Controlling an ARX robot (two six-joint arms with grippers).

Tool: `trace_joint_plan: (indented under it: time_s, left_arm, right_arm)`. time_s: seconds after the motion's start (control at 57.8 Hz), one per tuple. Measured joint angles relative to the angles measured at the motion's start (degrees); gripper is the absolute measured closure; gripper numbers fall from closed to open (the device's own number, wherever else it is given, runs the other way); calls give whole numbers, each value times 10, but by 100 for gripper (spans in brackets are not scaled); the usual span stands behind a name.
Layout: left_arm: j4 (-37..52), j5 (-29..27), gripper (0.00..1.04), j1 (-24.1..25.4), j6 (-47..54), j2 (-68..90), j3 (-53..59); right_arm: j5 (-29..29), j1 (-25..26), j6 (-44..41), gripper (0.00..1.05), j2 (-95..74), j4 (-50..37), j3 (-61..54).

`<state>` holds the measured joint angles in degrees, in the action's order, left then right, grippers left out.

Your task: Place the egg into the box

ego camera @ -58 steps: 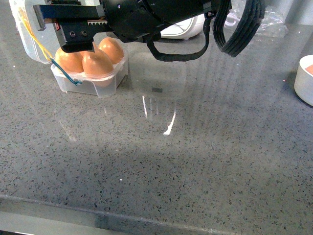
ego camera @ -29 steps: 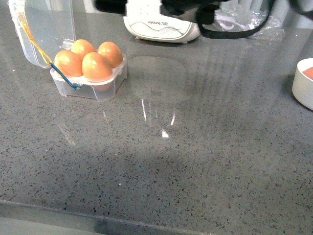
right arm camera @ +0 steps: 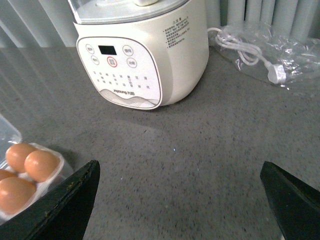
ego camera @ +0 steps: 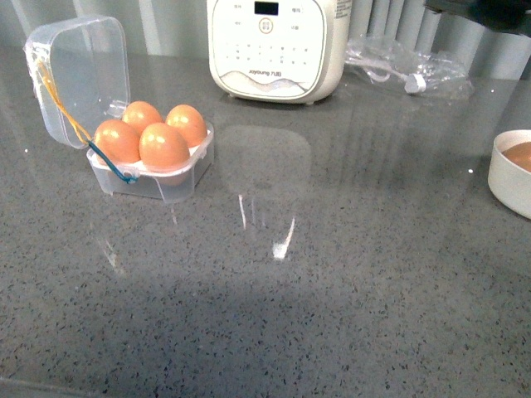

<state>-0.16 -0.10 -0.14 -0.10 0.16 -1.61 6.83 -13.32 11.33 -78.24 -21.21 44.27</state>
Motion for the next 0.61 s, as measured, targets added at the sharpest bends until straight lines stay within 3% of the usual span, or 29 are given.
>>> trace_joint_plan:
  time_s: [0.173, 0.208, 0.26, 0.45, 0.606]
  left_arm:
    - [0, 0, 7, 0, 0, 0, 0]
    - [0, 0, 7, 0, 0, 0, 0]
    - [0, 0, 7, 0, 0, 0, 0]
    - [0, 1, 7, 0, 0, 0, 0]
    - [0, 0, 7, 0, 0, 0, 0]
  right_arm:
    - [1, 38, -2, 8, 143, 7, -89]
    - [-76, 35, -36, 16, 172, -45, -121]
    - [-126, 50, -72, 29, 217, -80, -170]
    - [-72, 122, -105, 64, 335, -65, -280]
    - [-68, 132, -110, 91, 376, -68, -321]
